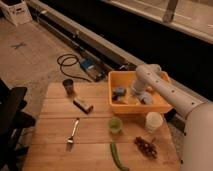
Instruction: Place brush in plastic cup
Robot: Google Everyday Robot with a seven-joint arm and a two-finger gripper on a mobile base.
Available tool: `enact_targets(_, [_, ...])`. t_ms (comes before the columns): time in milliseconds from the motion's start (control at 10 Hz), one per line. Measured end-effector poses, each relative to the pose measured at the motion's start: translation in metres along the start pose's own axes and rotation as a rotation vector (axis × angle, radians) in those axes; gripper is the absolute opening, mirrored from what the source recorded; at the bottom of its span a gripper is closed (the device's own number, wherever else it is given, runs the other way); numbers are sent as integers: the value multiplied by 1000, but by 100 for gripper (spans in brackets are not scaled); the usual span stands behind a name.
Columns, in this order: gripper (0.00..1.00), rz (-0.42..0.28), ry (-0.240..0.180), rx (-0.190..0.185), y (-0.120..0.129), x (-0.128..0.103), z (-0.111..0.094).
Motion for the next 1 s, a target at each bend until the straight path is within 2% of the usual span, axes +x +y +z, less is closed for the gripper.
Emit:
enact_targets(200, [65, 12, -20, -19, 2, 0, 9])
enact_targets(700, [65, 25, -33, -56, 8, 1, 21])
enact_targets(1000, [65, 27, -44, -92, 11, -3, 35])
